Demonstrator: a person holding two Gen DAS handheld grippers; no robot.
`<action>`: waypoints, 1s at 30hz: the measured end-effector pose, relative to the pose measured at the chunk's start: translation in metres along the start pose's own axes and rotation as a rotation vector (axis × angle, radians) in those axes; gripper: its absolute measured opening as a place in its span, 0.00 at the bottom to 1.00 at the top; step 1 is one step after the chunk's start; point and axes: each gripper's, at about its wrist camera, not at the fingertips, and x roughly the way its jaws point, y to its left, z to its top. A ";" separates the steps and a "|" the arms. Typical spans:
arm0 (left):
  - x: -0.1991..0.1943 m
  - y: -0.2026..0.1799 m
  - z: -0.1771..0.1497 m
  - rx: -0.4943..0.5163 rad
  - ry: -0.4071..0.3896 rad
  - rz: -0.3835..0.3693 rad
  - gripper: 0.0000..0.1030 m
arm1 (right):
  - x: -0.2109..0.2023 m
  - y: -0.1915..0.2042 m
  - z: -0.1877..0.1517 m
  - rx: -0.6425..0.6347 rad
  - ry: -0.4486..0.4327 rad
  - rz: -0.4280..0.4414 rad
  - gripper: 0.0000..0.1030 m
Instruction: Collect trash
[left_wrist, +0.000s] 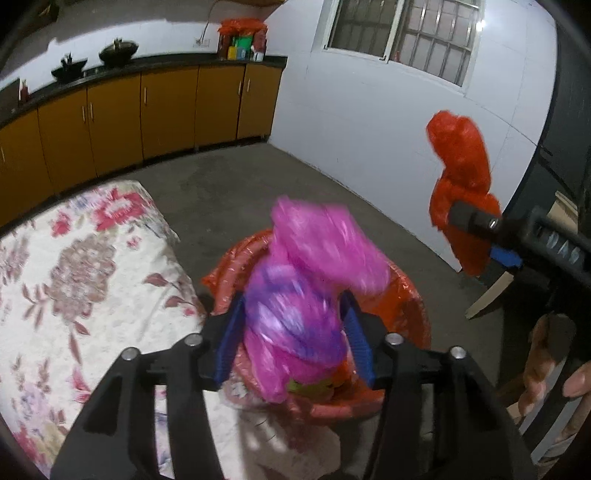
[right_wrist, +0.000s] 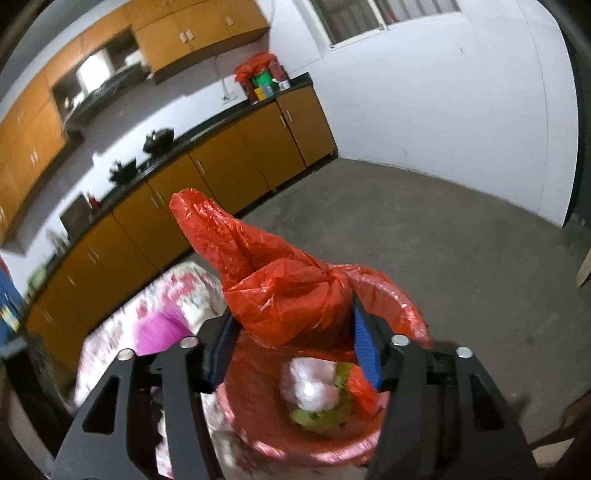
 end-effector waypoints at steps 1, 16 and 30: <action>0.007 0.001 0.000 -0.015 0.015 -0.008 0.55 | 0.003 -0.003 0.002 0.017 0.000 0.007 0.61; -0.051 0.021 -0.037 0.007 -0.084 0.190 0.83 | -0.041 0.005 -0.044 -0.173 -0.071 -0.152 0.89; -0.199 0.030 -0.103 -0.013 -0.300 0.472 0.96 | -0.113 0.036 -0.094 -0.240 -0.131 -0.183 0.95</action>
